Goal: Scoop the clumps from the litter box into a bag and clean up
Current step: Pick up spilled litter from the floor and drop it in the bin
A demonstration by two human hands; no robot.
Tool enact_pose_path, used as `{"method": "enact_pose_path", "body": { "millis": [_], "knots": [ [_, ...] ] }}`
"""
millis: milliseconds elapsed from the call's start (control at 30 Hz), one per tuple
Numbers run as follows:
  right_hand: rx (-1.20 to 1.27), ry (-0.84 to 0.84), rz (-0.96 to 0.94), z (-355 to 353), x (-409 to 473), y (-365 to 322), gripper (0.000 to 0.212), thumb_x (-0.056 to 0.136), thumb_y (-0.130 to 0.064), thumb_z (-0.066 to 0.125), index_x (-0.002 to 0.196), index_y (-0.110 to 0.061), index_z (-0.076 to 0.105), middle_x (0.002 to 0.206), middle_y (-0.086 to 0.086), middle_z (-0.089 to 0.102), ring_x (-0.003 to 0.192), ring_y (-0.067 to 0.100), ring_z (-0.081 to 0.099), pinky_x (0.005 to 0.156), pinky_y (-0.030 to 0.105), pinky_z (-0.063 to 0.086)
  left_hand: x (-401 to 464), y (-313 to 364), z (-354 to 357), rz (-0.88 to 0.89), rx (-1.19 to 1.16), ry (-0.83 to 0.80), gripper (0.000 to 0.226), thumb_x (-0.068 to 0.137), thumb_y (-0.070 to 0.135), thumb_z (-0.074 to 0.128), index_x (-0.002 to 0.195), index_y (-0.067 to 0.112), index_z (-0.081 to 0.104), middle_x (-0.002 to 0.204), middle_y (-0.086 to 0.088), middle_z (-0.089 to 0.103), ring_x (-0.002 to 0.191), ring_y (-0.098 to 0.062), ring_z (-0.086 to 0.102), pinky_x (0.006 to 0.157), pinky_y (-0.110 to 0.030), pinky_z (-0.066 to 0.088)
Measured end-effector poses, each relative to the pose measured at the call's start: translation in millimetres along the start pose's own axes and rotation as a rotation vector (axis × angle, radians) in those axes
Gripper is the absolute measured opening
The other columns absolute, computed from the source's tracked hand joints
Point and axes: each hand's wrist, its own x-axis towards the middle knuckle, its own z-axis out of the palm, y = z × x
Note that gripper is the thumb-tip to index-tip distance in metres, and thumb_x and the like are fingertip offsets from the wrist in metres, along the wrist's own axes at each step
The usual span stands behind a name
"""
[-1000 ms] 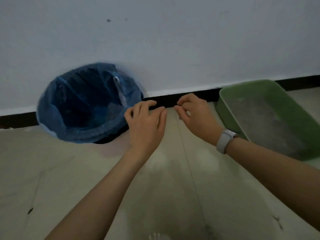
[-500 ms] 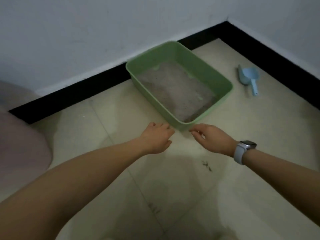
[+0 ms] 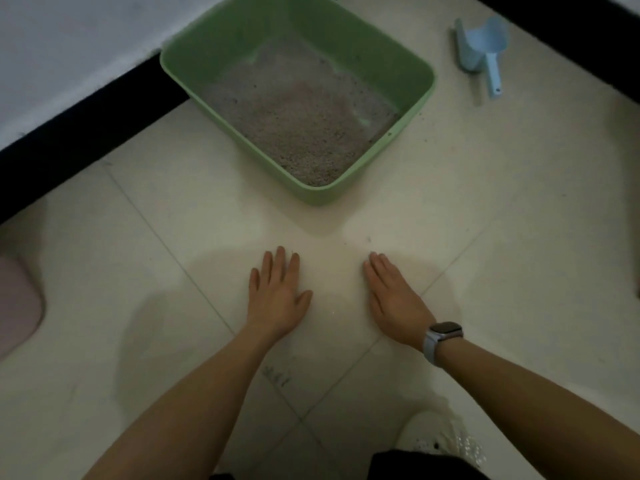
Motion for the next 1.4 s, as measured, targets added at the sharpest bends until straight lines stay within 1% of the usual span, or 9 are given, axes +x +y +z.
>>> {"method": "enact_pose_path", "body": {
  "millis": [67, 200, 267, 367, 467, 733, 1033, 1233, 1400],
  "knots": [
    [-0.06, -0.025, -0.026, 6.9, -13.3, 1.2, 0.059, 0.093, -0.031, 0.008, 0.146, -0.006, 0.005, 0.154, 0.01, -0.007, 0.139, 0.017, -0.015, 0.109, 0.025, -0.017, 0.8, 1.2, -0.3, -0.01, -0.039, 0.06, 0.066, 0.095, 0.044, 0.036, 0.149, 0.02, 0.006, 0.157, -0.005, -0.005, 0.144, -0.023, -0.007, 0.115, -0.041, 0.002],
    [-0.105, -0.042, -0.028, 4.0, -18.9, 4.3, 0.053, 0.089, -0.02, 0.029, 0.134, 0.004, 0.041, 0.142, 0.021, 0.038, 0.131, 0.036, 0.038, 0.105, 0.05, 0.016, 12.7, -2.8, -6.1, -0.028, -0.157, 0.245, 0.06, 0.094, 0.031, 0.045, 0.145, 0.01, 0.023, 0.155, -0.011, 0.016, 0.142, -0.024, 0.013, 0.111, -0.04, 0.015],
    [-0.119, -0.013, 0.004, -3.5, -9.0, 2.4, 0.054, 0.087, -0.021, 0.028, 0.129, 0.008, 0.045, 0.135, 0.025, 0.045, 0.125, 0.039, 0.045, 0.103, 0.05, 0.023, 27.8, -9.2, -14.8, -0.049, -0.192, 0.28, 0.059, 0.093, 0.027, 0.047, 0.144, 0.006, 0.026, 0.153, -0.014, 0.019, 0.141, -0.026, 0.017, 0.11, -0.041, 0.019],
    [-0.058, 0.041, 0.137, -18.2, 13.6, -5.3, 0.059, 0.095, -0.029, 0.019, 0.142, 0.006, 0.017, 0.151, 0.024, 0.012, 0.141, 0.034, 0.012, 0.115, 0.033, 0.001, 55.0, -17.0, -34.0, -0.097, -0.234, 0.296, 0.058, 0.092, 0.027, 0.05, 0.142, 0.005, 0.03, 0.151, -0.016, 0.023, 0.137, -0.03, 0.024, 0.108, -0.043, 0.025],
    [-0.057, -0.045, 0.269, -27.0, 36.5, -0.3, 0.063, 0.099, -0.035, 0.024, 0.144, 0.003, 0.003, 0.153, 0.02, -0.006, 0.143, 0.029, -0.007, 0.116, 0.032, -0.003, 79.1, -21.3, -49.8, -0.136, -0.23, 0.302, 0.05, 0.092, 0.027, 0.051, 0.136, 0.007, 0.039, 0.144, -0.016, 0.033, 0.13, -0.033, 0.032, 0.102, -0.044, 0.03],
    [-0.082, -0.183, 0.332, -46.3, 49.8, -6.0, 0.071, 0.096, -0.047, 0.024, 0.144, 0.003, 0.007, 0.154, 0.017, -0.003, 0.143, 0.027, -0.008, 0.116, 0.034, 0.006, 113.4, -20.2, -59.7, -0.394, -0.726, 0.441, 0.025, 0.083, 0.021, 0.063, 0.107, 0.015, 0.065, 0.114, -0.014, 0.056, 0.1, -0.025, 0.058, 0.086, -0.022, 0.039],
    [-0.113, -0.221, 0.311, -50.5, 45.3, -9.7, 0.076, 0.096, -0.049, 0.025, 0.143, 0.006, 0.004, 0.153, 0.022, -0.007, 0.142, 0.031, -0.012, 0.117, 0.035, -0.001, 122.5, -15.8, -56.8, -0.496, -0.706, 0.53, 0.009, 0.082, 0.03, 0.06, 0.086, 0.028, 0.068, 0.105, -0.003, 0.061, 0.095, -0.022, 0.059, 0.094, -0.033, 0.037],
    [-0.12, -0.231, 0.315, -48.9, 46.9, -10.5, 0.077, 0.095, -0.05, 0.026, 0.143, 0.005, 0.003, 0.153, 0.023, -0.008, 0.142, 0.031, -0.012, 0.117, 0.035, 0.0, 123.7, -17.3, -50.8, -0.388, -0.633, 0.506, 0.016, 0.082, 0.032, 0.062, 0.093, 0.025, 0.072, 0.108, -0.004, 0.061, 0.104, -0.022, 0.056, 0.092, -0.032, 0.031],
    [-0.106, -0.223, 0.323, -49.9, 46.8, -12.2, 0.077, 0.095, -0.049, 0.027, 0.143, 0.006, 0.004, 0.153, 0.022, -0.007, 0.142, 0.031, -0.012, 0.117, 0.035, 0.001, 124.4, -11.5, -52.5, -0.411, -0.64, 0.516, 0.017, 0.081, 0.036, 0.064, 0.094, 0.03, 0.072, 0.108, 0.0, 0.061, 0.106, -0.019, 0.053, 0.092, -0.033, 0.029]
  ]
}}
